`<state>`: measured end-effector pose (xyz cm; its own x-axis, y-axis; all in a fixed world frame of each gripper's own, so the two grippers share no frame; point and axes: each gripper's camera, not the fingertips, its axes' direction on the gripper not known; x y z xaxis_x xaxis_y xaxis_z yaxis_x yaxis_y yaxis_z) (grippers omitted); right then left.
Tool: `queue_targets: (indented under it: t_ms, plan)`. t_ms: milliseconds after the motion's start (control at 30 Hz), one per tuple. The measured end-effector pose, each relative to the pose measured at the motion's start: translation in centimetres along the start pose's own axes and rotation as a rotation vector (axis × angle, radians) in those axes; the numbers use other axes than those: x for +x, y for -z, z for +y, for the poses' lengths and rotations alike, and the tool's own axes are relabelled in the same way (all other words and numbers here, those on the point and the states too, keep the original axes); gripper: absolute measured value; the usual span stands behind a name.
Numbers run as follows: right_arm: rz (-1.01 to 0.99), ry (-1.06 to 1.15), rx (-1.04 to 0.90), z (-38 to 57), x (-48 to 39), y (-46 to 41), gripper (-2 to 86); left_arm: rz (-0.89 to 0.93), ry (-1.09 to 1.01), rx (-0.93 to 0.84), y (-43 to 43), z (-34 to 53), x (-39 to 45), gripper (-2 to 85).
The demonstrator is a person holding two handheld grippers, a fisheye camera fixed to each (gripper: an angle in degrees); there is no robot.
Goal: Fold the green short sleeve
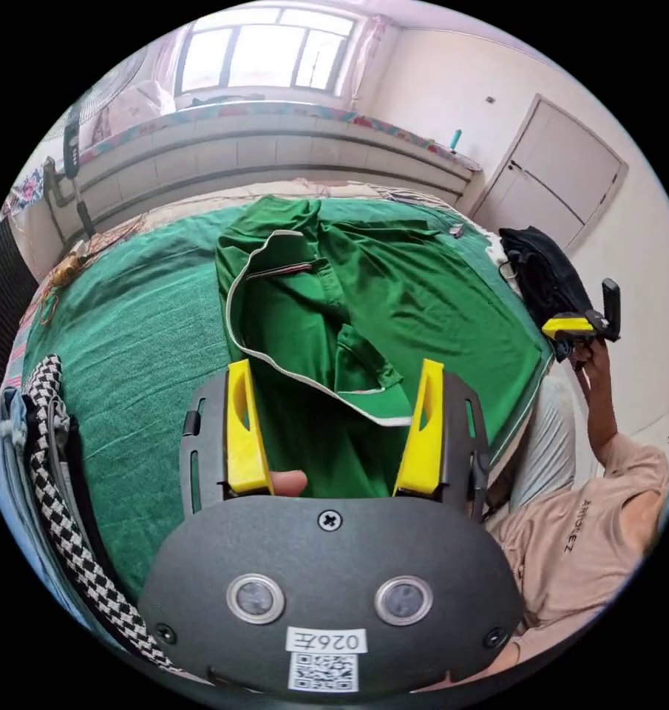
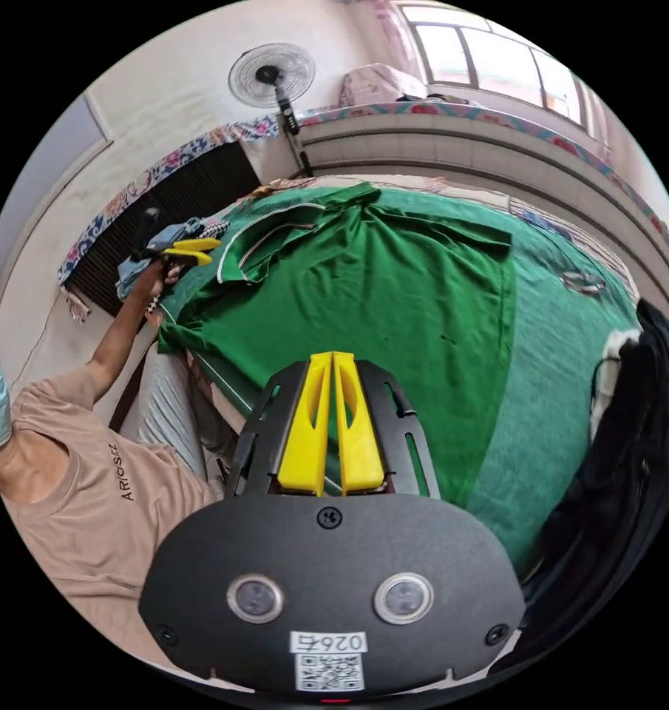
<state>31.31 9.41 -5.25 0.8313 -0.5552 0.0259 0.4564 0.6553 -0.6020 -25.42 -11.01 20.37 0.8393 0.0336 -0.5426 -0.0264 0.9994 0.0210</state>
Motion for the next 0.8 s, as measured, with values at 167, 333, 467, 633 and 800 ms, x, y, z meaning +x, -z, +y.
queue_targets:
  t_ms: [167, 333, 467, 633, 800]
  plan:
    - [0.072, 0.157, -0.155, -8.6, -4.0, -7.3, -0.9, 0.165, 0.163, -0.09, -2.4, -2.6, -7.5, -0.8]
    - [0.162, 0.211, -0.345, -12.9, -4.5, -14.8, -0.9, -0.029, 0.41, 0.125, 4.2, 3.7, -14.0, -0.4]
    - [0.135, 0.152, -0.299, -14.9, -2.7, -16.5, -0.9, 0.177, 0.257, 0.377, 7.0, 3.7, -13.0, 8.4]
    - [-0.032, -0.001, -0.15, -18.2, 0.4, -16.8, -0.8, 0.019, 0.049, 0.066, 0.0, -5.8, -6.6, 24.5]
    - [-0.124, 0.017, -0.105, -23.1, -1.1, -19.8, -0.1, -0.273, -0.096, -0.3, -7.4, -10.5, -3.6, 3.8]
